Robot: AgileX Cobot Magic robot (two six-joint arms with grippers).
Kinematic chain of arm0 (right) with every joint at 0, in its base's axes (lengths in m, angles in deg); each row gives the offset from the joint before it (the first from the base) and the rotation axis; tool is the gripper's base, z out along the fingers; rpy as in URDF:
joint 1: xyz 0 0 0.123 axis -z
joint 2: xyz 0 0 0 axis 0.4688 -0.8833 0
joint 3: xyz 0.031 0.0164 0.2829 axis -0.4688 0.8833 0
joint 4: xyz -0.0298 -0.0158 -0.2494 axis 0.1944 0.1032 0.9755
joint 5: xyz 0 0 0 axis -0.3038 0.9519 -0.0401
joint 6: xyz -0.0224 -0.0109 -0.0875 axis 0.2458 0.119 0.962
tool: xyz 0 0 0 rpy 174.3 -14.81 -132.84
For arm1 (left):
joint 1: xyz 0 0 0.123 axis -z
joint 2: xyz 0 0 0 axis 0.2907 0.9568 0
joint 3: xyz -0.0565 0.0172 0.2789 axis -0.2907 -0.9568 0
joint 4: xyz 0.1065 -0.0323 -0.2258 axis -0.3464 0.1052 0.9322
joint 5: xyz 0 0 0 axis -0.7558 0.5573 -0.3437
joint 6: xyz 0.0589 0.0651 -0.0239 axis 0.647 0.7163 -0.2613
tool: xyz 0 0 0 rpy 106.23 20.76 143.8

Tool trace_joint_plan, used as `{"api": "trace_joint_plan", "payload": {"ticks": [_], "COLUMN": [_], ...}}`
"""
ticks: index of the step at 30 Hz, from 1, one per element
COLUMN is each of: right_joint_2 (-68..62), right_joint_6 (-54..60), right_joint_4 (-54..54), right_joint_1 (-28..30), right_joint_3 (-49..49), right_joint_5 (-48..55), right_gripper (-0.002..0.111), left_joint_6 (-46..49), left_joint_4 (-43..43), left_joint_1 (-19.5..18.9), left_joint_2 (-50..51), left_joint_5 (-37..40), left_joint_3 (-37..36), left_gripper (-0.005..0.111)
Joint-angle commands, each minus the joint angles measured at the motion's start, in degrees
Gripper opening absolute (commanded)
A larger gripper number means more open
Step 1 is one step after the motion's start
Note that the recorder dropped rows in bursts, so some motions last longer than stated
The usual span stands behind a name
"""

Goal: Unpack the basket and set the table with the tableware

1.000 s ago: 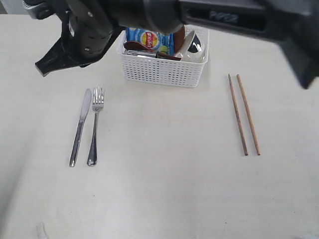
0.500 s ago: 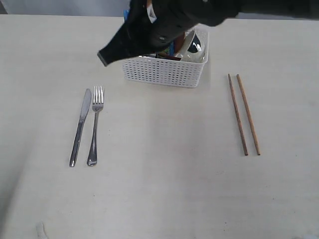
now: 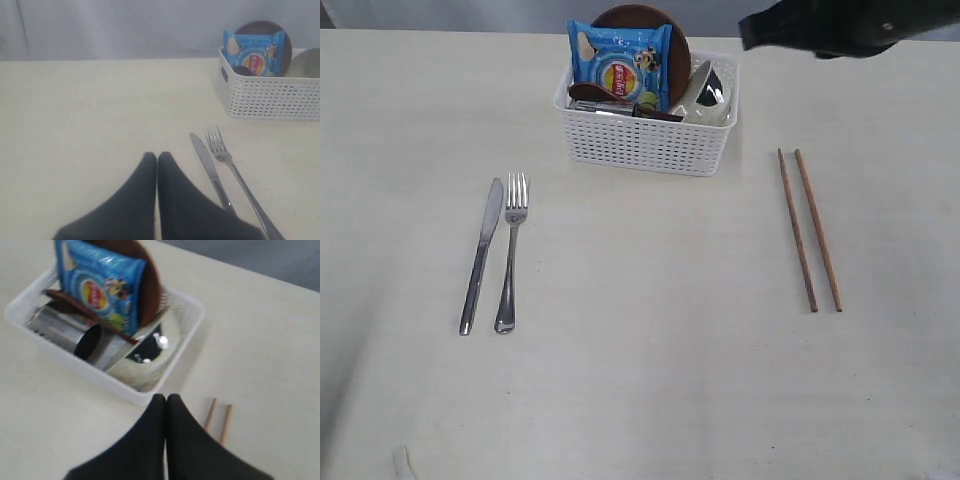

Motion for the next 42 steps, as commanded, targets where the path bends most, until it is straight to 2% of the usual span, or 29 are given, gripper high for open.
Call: {"api": "trace_joint_plan", "payload": {"ticks": [1,3,9,11,14,18,21,24,26,29,42], "right_joint_2": [1.31,1.31,-0.61,-4.05,-14.16,-27.47,-33.29,-37.63,-40.07,-42.34,-47.25], "right_joint_6": [0.58,-0.11,-0.12,0.75,5.84,8.41,9.04,8.94,8.94,6.33,5.81], "right_joint_4": [0.48,0.09,-3.49,-5.97,-14.34,-14.65,-14.65,-14.65,-14.65,-14.65,-14.87], "right_joint_1": [7.39,10.31,10.85,10.85,10.61,7.13,5.56,4.37,3.97,3.97,3.97], "right_joint_3": [0.23,0.23,-0.51,-2.97,-13.96,-32.13,-40.36,-46.49,-49.79,-52.75,-54.46], "right_joint_5": [0.31,-0.19,-8.39,-6.81,2.29,17.07,20.90,25.10,27.33,29.54,33.09], "right_gripper": [-0.001,-0.001,0.000,0.000,0.000,0.000,0.000,0.014,0.029,0.043,0.044], "left_joint_6": [-0.17,-0.17,-0.17,-0.17,-0.17,-0.17,-0.06,-0.06,-0.06,-0.06,-0.06], "left_joint_4": [-0.04,-0.04,-0.04,-0.17,-0.17,-0.17,-0.18,-0.18,-0.18,-0.18,-0.18], "left_joint_1": [0.44,0.44,0.44,0.44,0.44,0.44,0.44,0.44,0.44,0.44,0.44], "left_joint_2": [-0.19,-0.19,-0.19,-0.19,-0.19,-0.19,-0.19,-0.19,-0.19,-0.19,-0.19], "left_joint_5": [-0.10,-0.10,-0.10,-0.10,-0.10,-0.10,-0.10,-0.10,-0.10,-0.10,-0.10], "left_joint_3": [-0.18,-0.18,-0.18,-0.18,-0.18,-0.18,-0.18,-0.18,-0.18,-0.18,-0.18], "left_gripper": [0.000,0.000,0.000,0.000,0.000,0.000,0.000,0.000,0.000,0.000,0.000]}}
